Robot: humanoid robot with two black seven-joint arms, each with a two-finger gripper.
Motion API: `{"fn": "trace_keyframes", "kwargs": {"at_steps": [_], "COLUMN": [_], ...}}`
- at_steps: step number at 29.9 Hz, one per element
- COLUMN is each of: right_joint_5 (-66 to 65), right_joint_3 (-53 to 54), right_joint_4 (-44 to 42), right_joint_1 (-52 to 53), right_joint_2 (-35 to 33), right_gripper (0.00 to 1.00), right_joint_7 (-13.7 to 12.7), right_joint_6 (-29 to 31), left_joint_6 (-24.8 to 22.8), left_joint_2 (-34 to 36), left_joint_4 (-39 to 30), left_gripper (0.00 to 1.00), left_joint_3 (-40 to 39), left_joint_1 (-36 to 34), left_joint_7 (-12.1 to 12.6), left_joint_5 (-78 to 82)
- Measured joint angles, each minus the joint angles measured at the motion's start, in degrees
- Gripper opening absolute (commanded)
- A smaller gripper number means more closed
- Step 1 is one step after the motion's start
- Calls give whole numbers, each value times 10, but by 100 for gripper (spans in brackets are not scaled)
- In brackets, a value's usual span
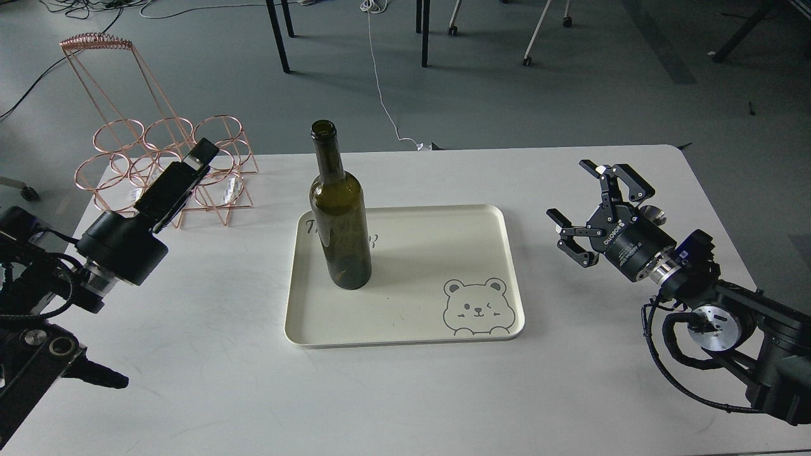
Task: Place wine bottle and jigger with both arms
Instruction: 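Reach the left gripper toward the neck of the green wine bottle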
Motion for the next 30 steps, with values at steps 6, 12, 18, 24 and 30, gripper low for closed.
{"fn": "trace_keyframes", "kwargs": {"at_steps": [6,12,18,24,30], "right_joint_5": [-3,-4,-5,-20,-25], "right_joint_3": [0,1,1,1,1], "right_joint_4": [0,0,0,0,1], "right_joint_1": [-4,-6,-6,-7,-10], "right_joint_2": [1,1,1,1,1], "right_gripper": [98,98,98,98,98], "right_joint_7": [0,0,0,0,0], "right_joint_6": [0,0,0,0,0], "left_joint_6": [27,42,42,40,39], "left_joint_2": [15,42,53,54,48], "left_joint_4": [-11,-22,-29,-30,-30], "left_gripper": [98,98,98,98,98], "left_joint_3": [1,22,72,136,181], "left_joint_1": [-47,-88,-128,-185,-218], "left_joint_7": [0,0,0,0,0], "left_joint_5": [189,258,314,323,322]}}
